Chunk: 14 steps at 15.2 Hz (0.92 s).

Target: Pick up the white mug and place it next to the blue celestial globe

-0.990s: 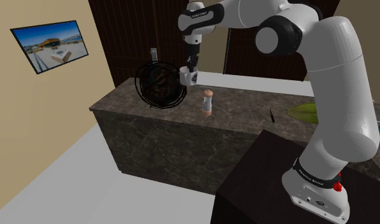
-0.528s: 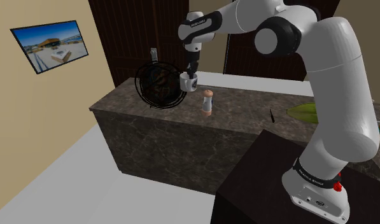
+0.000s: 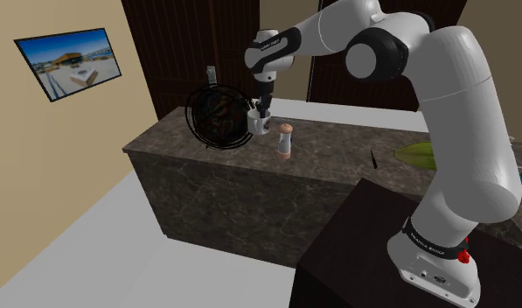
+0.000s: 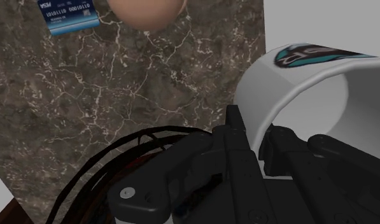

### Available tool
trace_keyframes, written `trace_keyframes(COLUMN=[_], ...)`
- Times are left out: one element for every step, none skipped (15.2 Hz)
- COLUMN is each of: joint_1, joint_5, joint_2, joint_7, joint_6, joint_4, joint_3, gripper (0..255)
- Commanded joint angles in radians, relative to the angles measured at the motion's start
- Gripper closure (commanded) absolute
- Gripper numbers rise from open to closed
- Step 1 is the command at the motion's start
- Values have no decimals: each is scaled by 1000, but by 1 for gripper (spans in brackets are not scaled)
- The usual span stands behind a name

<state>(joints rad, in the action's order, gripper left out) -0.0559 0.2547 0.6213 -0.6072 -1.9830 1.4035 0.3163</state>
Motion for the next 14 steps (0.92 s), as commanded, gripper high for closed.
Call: trace_keyframes(joint_1=[1, 1, 1, 2, 2, 2, 3, 3, 4, 5, 5, 6, 7, 8], joint_5=[4, 6, 8, 10, 12, 14, 16, 18, 21, 23, 25, 27, 30, 32], joint_2=[10, 15, 20, 25, 31, 37, 42, 48, 55, 61, 67, 74, 81, 88], joint_7=[-4, -5, -7, -9, -10, -12, -14, -15, -17, -19, -21, -22, -24, -26], joint_6=[-22, -32, -42, -53, -63, -73, -83, -92, -102, -111, -121, -130, -139, -149], joint_4=[12, 17, 23, 28, 32, 37, 41, 45, 49, 52, 55, 58, 61, 63], joint_3=[-2, -3, -5, -6, -7, -8, -10, -11, -13, -14, -16, -17, -19, -21], gripper=[255, 255, 255, 255, 255, 255, 255, 255, 255, 255, 255, 255, 255, 255])
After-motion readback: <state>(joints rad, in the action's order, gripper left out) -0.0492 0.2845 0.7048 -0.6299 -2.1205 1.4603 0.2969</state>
